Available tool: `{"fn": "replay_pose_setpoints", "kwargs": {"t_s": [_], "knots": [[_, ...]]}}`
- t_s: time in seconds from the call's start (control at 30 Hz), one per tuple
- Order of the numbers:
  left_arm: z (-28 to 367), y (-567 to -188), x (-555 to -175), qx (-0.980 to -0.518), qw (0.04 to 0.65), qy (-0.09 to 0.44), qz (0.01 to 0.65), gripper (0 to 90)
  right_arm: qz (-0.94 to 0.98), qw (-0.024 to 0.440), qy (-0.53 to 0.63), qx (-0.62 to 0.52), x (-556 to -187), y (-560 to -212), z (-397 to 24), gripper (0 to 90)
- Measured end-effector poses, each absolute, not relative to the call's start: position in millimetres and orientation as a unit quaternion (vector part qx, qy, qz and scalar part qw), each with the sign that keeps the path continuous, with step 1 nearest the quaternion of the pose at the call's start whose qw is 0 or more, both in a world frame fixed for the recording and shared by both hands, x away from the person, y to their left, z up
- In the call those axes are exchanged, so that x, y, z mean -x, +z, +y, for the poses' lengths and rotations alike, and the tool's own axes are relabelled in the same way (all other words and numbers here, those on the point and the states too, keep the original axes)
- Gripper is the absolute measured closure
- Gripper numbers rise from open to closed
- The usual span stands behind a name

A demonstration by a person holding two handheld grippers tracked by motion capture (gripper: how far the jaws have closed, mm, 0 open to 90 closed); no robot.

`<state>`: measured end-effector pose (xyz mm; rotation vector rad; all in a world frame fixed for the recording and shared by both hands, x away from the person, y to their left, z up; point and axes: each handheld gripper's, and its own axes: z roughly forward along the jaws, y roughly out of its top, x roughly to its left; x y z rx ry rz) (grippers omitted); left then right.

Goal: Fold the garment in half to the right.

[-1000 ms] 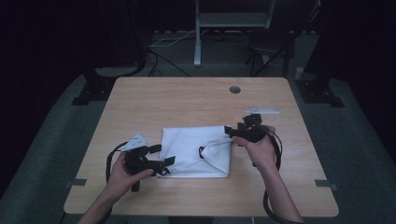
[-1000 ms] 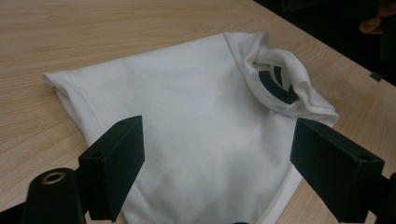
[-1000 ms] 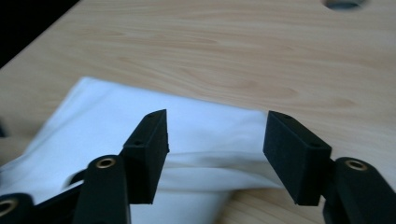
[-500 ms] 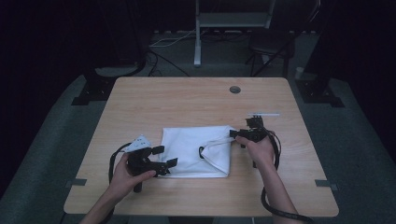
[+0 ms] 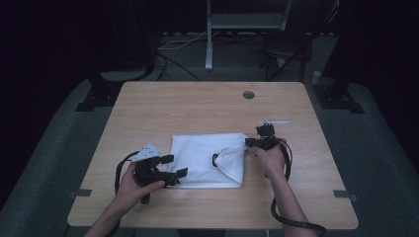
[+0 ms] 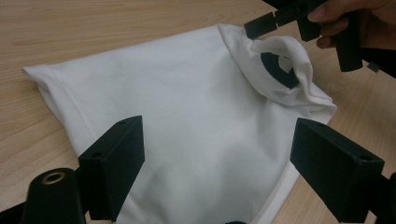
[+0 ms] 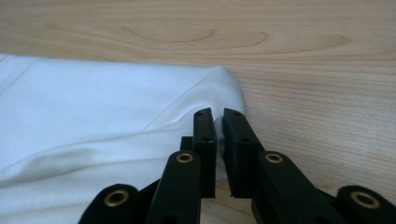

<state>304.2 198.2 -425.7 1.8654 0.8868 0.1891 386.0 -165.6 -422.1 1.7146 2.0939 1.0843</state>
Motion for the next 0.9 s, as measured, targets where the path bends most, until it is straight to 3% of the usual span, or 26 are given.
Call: {"fn": "replay_pose_setpoints", "kwargs": {"t_s": [0.33,0.63,0.9], "knots": [[195.8,-428.8,-304.4,-0.777,0.506,0.081,0.367,17.9,0.709,0.124,0.417,-0.555,-379.4,-399.2,-158.8,85.7],[196.5,-429.8,-305.3,-0.779,0.503,0.081,0.365,17.9,0.716,0.127,0.475,-0.495,-373.4,-354.7,-135.2,85.8],[194.1,-431.5,-305.3,-0.786,0.5,0.086,0.353,18.0,0.729,0.113,0.496,-0.458,-373.5,-337.2,-107.4,85.9]]}}
